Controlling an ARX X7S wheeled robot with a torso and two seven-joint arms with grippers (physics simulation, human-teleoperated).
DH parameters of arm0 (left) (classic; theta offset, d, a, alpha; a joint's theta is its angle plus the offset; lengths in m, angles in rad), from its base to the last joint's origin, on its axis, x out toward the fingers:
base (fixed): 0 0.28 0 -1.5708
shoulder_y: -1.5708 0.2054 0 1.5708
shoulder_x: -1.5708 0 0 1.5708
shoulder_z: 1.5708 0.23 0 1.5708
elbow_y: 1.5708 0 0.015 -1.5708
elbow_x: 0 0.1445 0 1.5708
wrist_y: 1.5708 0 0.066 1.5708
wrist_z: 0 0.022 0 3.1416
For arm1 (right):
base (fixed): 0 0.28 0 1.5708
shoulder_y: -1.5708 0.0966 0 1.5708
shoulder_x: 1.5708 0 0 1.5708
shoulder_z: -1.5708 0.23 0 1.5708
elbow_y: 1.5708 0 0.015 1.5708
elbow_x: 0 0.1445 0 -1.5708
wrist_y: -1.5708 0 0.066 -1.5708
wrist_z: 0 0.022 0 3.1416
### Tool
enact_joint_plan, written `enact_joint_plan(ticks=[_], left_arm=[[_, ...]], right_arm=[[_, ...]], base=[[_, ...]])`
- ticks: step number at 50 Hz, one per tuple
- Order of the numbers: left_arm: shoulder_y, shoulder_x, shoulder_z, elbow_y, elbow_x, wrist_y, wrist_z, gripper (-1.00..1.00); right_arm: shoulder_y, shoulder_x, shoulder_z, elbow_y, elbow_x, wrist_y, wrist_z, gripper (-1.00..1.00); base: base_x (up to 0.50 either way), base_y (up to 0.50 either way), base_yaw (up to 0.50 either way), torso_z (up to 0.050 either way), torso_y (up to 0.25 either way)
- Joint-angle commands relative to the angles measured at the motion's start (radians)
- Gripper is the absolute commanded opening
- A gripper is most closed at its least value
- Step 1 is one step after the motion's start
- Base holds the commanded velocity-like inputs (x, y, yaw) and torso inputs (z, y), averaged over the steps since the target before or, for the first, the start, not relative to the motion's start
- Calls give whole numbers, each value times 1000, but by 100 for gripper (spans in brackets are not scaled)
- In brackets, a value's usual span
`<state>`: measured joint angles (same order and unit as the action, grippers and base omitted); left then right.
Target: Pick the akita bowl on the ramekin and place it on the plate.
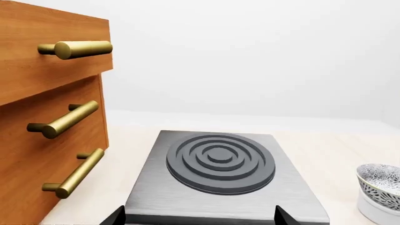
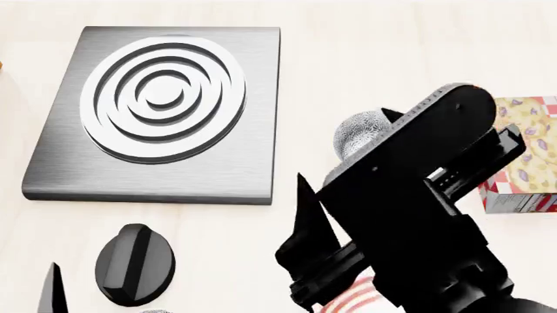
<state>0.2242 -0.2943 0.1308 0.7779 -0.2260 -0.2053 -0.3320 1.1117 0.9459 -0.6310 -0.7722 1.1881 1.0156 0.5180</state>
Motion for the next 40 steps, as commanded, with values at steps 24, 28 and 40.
enact_joint_plan(ticks=[24,28,40], left_arm=[[-3,-19,2,-2,-45,9,-13,100],[-2,-22,7,0,-42,9,-14,100],[-7,-28,5,-9,-53,14,-19,100]], right_arm=[[491,-34,-497,320,-344,187,-665,100],[483,-56,-516,360,-371,163,-676,100],[514,-132,-600,498,-449,150,-751,100]], base=[[0,0,0,0,0],[0,0,0,0,0],[0,0,0,0,0]])
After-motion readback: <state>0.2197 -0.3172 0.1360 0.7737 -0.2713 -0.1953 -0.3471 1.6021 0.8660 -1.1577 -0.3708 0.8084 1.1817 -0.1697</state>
